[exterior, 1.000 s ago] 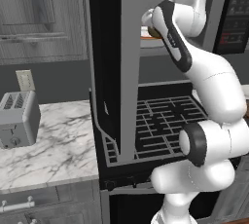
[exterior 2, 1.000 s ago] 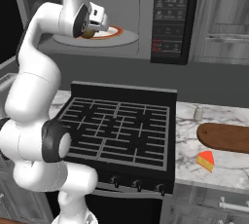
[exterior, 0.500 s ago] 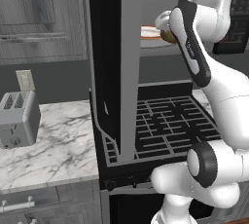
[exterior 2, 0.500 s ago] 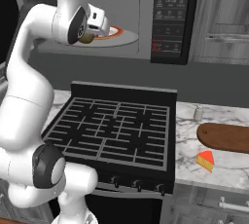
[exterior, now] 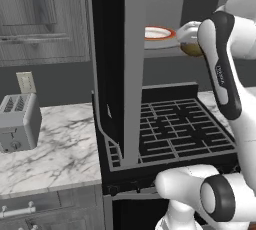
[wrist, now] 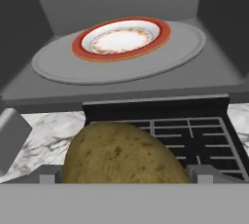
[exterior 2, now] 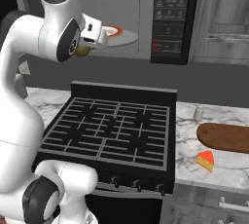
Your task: Retrieve the reheated potato from the microwave, then place the potato, cheese, and condiment on the cutting board.
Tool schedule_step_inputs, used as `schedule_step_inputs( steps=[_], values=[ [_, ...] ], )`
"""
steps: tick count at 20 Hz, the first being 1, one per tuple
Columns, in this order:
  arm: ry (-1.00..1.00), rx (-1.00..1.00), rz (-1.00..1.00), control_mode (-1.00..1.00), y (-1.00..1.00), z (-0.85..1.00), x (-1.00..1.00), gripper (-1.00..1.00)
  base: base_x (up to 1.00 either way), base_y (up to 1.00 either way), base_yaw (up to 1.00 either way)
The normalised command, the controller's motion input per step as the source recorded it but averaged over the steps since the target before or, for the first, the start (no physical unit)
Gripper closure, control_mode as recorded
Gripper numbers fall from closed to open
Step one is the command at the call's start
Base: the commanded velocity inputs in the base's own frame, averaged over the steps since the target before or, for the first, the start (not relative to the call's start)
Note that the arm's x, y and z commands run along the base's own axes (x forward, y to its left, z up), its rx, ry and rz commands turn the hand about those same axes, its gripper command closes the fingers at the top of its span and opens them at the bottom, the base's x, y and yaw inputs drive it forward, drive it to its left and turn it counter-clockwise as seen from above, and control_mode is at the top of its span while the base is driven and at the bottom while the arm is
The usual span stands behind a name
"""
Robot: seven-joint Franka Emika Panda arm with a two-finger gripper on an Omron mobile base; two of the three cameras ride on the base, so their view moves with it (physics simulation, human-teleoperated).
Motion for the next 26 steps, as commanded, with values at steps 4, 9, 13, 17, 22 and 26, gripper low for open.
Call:
schedule_step_inputs(
  steps=[4, 9, 13, 17, 22, 26],
  values=[
    [-0.02, -0.01, 0.0, -1.0, -0.02, -0.51, -0.66, 1.0, 0.0, 0.0, 0.0],
    [-0.05, -0.01, -0.02, -1.0, 0.0, -0.68, -0.5, 1.0, 0.0, 0.0, 0.0],
    [0.0, -0.02, -0.06, -1.0, 0.0, -0.74, -0.05, 1.0, 0.0, 0.0, 0.0],
    [0.0, 0.0, -0.05, -1.0, 0.0, -0.69, 0.2, 1.0, 0.0, 0.0, 0.0],
    [0.0, 0.0, -0.01, -1.0, 0.0, -0.53, 0.21, 1.0, 0.0, 0.0, 0.0],
    [0.0, 0.0, 0.0, -1.0, 0.0, -0.44, 0.22, 1.0, 0.0, 0.0, 0.0]
  ],
)
